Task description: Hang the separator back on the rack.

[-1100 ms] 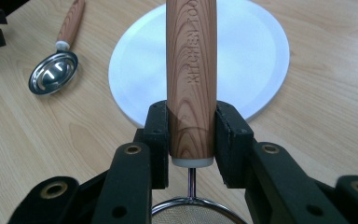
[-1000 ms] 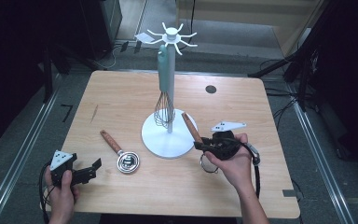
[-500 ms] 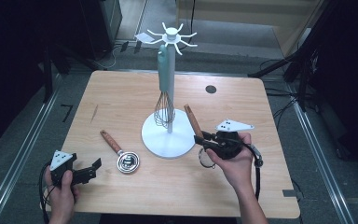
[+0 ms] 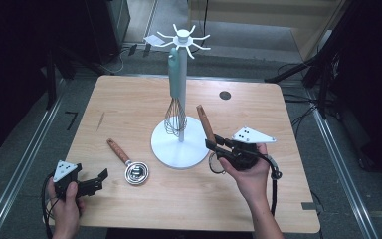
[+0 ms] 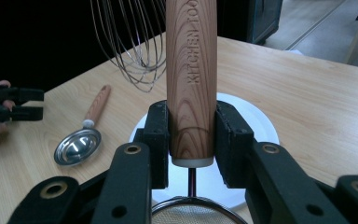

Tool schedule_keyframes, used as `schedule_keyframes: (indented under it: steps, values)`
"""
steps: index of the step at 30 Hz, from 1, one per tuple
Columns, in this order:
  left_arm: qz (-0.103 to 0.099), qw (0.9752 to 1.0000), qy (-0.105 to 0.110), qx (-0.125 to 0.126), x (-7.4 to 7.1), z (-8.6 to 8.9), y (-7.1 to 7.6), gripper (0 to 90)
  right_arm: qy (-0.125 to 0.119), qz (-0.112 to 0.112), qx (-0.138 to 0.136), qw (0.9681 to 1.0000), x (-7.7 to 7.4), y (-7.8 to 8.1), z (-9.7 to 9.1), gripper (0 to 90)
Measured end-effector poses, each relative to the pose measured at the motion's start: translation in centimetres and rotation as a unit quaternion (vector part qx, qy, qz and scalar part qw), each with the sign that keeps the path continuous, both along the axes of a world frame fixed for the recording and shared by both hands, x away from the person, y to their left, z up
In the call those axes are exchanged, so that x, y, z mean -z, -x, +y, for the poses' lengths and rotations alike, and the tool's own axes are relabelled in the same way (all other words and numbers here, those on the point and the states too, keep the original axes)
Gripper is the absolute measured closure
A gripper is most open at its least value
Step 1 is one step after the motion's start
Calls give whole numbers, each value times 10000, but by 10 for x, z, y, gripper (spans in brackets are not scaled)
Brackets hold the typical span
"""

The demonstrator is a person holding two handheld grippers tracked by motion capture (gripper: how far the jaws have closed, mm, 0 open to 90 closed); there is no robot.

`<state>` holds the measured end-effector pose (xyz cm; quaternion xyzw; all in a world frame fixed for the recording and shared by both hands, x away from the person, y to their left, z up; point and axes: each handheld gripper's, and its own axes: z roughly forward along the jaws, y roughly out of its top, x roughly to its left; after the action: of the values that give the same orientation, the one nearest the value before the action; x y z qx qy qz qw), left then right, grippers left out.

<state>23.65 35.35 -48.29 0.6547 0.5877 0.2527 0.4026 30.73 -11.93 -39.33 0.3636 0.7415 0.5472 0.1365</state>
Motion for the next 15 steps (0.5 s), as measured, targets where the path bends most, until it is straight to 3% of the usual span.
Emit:
schedule_keyframes:
  steps: [15]
  values:
    - [-10, 10000, -26, -26, 0, -1, 0, 0, -273, -401, -80, 9988, -10, 8, 5, 705]
